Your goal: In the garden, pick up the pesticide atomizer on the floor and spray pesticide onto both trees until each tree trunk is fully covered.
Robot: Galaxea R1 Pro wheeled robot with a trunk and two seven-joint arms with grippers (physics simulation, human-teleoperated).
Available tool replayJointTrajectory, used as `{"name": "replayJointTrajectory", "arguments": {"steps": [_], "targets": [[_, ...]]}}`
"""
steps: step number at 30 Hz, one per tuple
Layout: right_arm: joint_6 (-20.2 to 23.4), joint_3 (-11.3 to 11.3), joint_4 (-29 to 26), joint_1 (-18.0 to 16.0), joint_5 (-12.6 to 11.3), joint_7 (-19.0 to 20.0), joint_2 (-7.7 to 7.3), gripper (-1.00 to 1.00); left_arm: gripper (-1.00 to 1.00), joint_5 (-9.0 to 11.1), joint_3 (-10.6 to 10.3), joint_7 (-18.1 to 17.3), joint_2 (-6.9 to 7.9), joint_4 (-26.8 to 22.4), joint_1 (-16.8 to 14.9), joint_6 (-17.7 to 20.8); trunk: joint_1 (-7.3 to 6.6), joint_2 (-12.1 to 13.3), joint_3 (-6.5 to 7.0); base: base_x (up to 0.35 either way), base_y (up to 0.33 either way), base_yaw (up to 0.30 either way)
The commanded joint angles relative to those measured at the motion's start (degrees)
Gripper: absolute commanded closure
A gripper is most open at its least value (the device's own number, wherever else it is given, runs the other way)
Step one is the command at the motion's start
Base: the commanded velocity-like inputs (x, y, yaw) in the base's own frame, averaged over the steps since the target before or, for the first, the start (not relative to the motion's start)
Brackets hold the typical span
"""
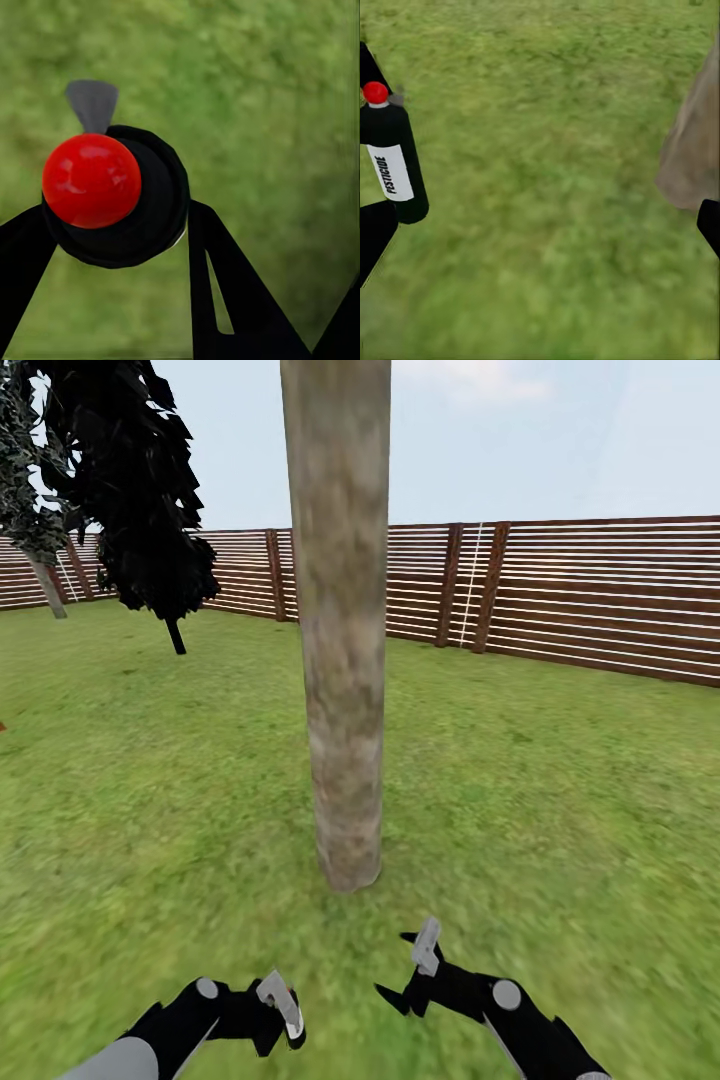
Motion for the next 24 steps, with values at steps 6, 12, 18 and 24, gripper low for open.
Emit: {"name": "replayJointTrajectory", "arguments": {"steps": [6,12,18,24], "targets": [[0.9,-0.2,0.2,-0.2,-0.8,-0.5,0.70,-1.00,1.00,0.4,1.1,1.4,-0.56,-0.3,-0.5,0.4,0.00,0.0,0.00,0.000,0.000,0.000],[0.9,-0.3,0.0,-0.2,-0.8,-0.4,0.34,-1.00,1.00,0.3,0.5,3.0,-1.17,-2.3,-1.0,1.7,0.00,0.0,0.00,0.000,0.000,0.000],[2.6,0.2,-1.3,-1.3,1.1,1.2,0.43,-1.00,1.00,-1.0,-1.0,1.1,-3.08,-4.3,-1.6,1.9,0.00,0.0,0.00,0.000,0.000,0.000],[9.9,0.3,-8.3,-1.9,6.2,13.7,0.68,-1.00,1.00,-9.5,-3.7,-5.8,-4.49,-8.2,-1.6,1.7,0.00,0.0,0.00,0.000,0.000,0.000]]}}
